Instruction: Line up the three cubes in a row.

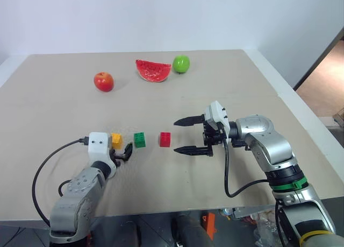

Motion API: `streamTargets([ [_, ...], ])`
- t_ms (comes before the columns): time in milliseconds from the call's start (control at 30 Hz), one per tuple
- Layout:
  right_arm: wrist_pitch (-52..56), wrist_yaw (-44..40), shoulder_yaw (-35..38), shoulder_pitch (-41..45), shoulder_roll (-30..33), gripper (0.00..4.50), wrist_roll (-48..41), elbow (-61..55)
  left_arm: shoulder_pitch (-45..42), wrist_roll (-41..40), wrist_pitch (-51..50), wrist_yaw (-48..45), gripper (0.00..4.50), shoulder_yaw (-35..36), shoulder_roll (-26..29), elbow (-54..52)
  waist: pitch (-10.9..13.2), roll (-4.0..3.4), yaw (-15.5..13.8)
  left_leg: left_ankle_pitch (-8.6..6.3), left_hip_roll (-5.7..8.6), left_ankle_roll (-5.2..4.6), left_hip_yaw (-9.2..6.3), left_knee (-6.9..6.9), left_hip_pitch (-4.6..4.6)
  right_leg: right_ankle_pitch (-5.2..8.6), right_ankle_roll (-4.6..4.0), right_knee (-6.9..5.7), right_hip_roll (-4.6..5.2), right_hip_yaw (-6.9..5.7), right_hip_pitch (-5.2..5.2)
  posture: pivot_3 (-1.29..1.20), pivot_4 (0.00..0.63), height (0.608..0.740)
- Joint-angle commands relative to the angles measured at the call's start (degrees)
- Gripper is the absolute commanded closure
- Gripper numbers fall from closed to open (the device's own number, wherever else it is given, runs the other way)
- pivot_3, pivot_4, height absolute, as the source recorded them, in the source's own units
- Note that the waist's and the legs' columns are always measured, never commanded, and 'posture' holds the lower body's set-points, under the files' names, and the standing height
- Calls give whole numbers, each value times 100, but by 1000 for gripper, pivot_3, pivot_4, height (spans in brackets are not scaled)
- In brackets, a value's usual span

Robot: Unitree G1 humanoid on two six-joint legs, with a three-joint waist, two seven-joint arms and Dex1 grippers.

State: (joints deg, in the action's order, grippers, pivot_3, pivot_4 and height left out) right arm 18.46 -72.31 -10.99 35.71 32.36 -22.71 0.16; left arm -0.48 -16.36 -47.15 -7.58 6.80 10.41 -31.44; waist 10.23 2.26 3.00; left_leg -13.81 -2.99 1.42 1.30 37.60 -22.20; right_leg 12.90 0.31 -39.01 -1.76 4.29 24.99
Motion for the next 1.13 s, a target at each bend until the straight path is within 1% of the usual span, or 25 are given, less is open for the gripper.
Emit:
streamTargets([
  [33,-92,-7,150,7,45,0,-14,-67,167,62,149,-30,112,243,240,-280,0,0,16,0,-1,0,-1,-2,0,0,0,0,-2,0,1,0,150,740],
  [233,-127,-31,164,29,46,0,-39,-54,645,-57,822,-506,112,543,666,-544,0,0,13,0,-2,1,-3,-16,-11,10,-13,1,0,-2,14,0,150,740],
  [467,-142,-69,249,63,55,0,-163,-190,1007,-276,2109,-1647,112,842,1329,-689,1,0,-26,-1,3,2,4,-13,-17,10,-10,6,11,-1,16,0,150,740],
  [567,-175,-90,271,79,72,0,-176,-185,1124,-518,2447,-2021,112,970,1482,-694,1,0,-25,-1,2,2,6,-14,-16,11,-10,6,10,0,17,0,150,740],
  [633,-154,-111,310,43,129,0,-213,-273,1242,-800,2580,-2349,112,991,1577,-890,1,0,-25,-1,0,1,6,-14,-17,11,-10,6,9,-1,19,0,150,740],
  [733,-126,-204,362,-70,298,0,-274,-440,1585,-1153,2756,-3050,112,850,1906,-1256,2,-1,-25,-1,-1,1,7,-16,-23,15,-10,6,9,-1,25,0,150,740],
  [800,-87,-294,410,-247,465,0,-344,-589,1944,-1213,2858,-3748,112,671,2372,-1322,2,-1,-25,-4,-1,5,7,-17,-23,22,-10,6,10,-2,25,0,150,740],
  [867,-81,-428,466,-581,688,0,-398,-805,2093,-1236,3005,-4262,112,528,2726,-1197,2,-1,-26,-6,-1,6,7,-21,-21,29,-12,6,10,-3,24,0,150,740],
  [967,-232,-513,498,-1066,944,0,-347,-1010,1795,-983,3012,-4337,112,235,2999,-870,5,-4,-40,-8,0,6,5,-22,-20,45,-30,6,13,-7,24,0,150,740],
  [1133,-294,-377,597,-1359,1020,0,-301,-1049,1276,-565,3266,-4354,112,-104,3071,-402,7,-6,-10,-7,-1,6,15,-14,-12,37,-21,4,9,2,22,0,150,740],
])
